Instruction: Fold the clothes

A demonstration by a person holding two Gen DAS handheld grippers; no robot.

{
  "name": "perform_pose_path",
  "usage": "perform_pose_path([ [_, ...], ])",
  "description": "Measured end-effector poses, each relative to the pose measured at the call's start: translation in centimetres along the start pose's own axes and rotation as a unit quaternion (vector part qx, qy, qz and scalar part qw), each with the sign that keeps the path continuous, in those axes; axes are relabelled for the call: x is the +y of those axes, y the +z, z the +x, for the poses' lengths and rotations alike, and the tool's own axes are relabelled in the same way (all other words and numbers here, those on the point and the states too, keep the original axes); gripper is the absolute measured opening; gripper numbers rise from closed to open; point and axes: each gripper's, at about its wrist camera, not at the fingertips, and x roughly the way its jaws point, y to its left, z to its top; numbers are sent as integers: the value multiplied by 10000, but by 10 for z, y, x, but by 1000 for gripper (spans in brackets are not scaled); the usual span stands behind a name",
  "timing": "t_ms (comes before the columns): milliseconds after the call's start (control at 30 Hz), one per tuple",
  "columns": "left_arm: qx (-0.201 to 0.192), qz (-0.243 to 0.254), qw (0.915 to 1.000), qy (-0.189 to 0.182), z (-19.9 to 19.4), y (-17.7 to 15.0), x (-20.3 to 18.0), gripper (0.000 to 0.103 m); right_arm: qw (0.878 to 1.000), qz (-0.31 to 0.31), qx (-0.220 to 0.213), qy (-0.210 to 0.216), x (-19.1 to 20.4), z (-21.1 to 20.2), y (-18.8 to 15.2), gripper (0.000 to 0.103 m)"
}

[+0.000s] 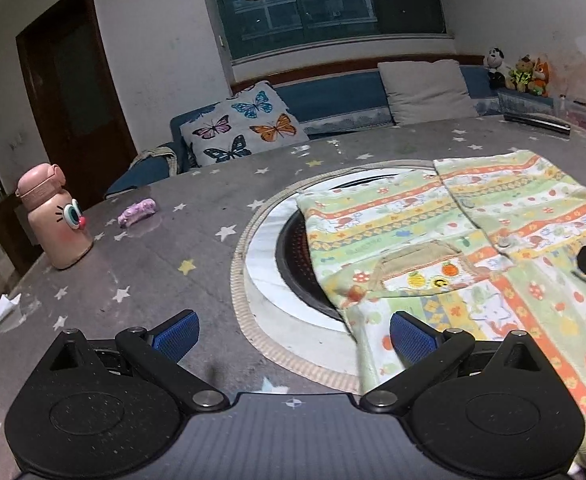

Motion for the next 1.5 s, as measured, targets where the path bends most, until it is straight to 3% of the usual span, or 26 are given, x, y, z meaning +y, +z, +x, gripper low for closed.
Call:
perform_pose_path([
  [100,36,48,10000,26,6,-2,0,103,9999,-141,48,-81,1,3,-2,68],
  [267,-75,193,9997,116,-3,-4,-3,103,9993,-336,63,-166,1,-2,-8,71],
  [333,-153,228,9996,88,-11,-4,-5,103,9991,-385,18,-154,1,-8,-8,82],
  [600,-453,591,9972,-71,-43,-18,-20,103,9963,-798,61,-310,4,-24,-26,85],
  [1067,-474,770,9955,272,-58,-42,-12,103,9968,-476,-76,-636,-20,-50,-41,90],
  [1267,-909,1580,9832,80,-84,-56,-32,103,9965,-415,6,-730,-28,-51,-48,91],
  [1500,-1334,2462,9589,-468,-108,-73,-61,103,9956,-481,29,-798,-29,-54,-50,97],
])
